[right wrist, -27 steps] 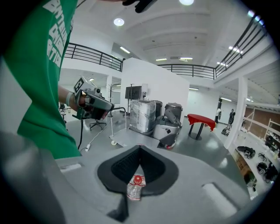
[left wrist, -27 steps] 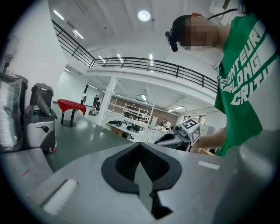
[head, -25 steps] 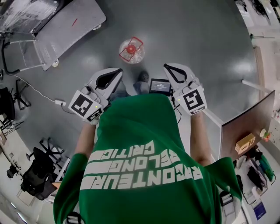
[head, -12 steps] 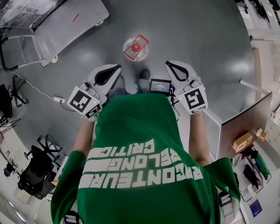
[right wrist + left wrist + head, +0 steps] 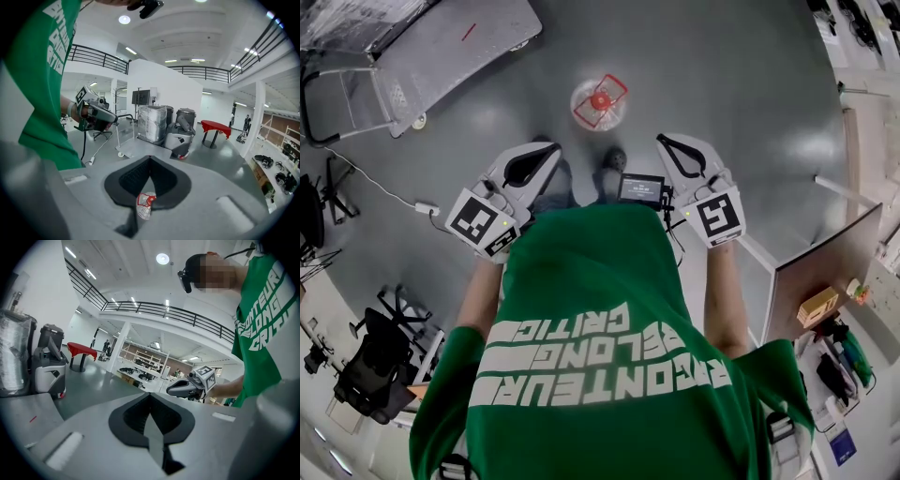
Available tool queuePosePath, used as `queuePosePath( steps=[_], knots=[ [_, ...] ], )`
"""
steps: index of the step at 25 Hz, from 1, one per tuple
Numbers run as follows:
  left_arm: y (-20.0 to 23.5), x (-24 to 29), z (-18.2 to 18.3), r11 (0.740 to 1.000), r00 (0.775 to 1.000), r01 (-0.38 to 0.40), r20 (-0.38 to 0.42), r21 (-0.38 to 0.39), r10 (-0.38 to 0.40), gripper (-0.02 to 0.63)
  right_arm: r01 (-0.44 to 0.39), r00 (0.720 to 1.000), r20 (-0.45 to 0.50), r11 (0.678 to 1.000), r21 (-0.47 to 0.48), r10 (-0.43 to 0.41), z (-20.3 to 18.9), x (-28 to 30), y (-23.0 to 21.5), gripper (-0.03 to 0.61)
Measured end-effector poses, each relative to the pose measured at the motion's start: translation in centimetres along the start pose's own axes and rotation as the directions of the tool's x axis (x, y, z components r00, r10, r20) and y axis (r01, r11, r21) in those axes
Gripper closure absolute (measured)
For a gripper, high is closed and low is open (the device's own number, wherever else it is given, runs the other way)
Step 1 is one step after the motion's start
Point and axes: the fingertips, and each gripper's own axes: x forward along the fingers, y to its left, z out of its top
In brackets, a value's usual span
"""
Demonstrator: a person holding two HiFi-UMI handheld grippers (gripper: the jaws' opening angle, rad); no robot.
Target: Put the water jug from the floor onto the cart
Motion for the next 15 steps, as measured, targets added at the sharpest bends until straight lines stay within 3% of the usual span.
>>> queuePosePath(
  steps=[11, 15],
  knots=[
    [0.7, 0.2, -0.8, 1.000, 1.000, -0.002, 0.000, -0.019, 0.002, 0.598, -0.020, 0.998, -0.057, 1.000, 0.003, 0.020, -1.2, -0.1, 1.4, 0.586],
    [0.2, 0.5, -2.4, 0.998, 0.998, 0.050, -0.024, -0.028, -0.051, 0.601, -0.012, 0.997, -0.075, 1.000, 0.012, 0.013, -1.6, -0.5, 1.6, 0.586]
  ],
)
